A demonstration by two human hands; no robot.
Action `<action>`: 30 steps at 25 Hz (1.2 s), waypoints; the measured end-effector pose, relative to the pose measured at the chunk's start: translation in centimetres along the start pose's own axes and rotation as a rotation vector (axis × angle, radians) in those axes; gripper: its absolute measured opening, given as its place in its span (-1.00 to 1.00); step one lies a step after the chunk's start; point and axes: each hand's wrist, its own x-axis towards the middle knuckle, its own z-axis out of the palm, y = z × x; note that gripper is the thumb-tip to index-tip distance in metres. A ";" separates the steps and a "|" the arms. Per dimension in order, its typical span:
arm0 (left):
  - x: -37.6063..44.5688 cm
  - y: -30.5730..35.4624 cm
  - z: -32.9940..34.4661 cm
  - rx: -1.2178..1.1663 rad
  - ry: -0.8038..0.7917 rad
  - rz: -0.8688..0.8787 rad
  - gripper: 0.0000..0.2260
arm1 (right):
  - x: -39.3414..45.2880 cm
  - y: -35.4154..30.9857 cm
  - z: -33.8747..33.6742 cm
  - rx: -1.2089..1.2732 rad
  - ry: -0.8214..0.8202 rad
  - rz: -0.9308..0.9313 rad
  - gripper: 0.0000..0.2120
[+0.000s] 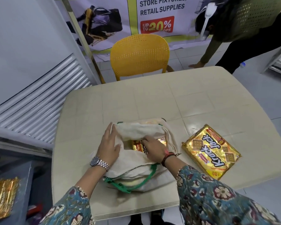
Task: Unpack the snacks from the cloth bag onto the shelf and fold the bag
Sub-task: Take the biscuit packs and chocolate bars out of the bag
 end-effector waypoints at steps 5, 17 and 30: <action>0.3 0.8 -0.9 -0.061 0.257 0.161 -0.41 | 3.9 1.7 -0.7 -0.079 0.036 0.084 -0.65; 3.1 -2.2 0.5 0.172 -0.030 -0.071 -0.16 | 11.7 4.9 -3.7 -0.132 -0.146 0.072 -0.55; 3.6 -3.5 0.0 0.160 -0.201 -0.098 -0.16 | 7.5 3.7 -4.1 -0.203 -0.197 0.164 -0.49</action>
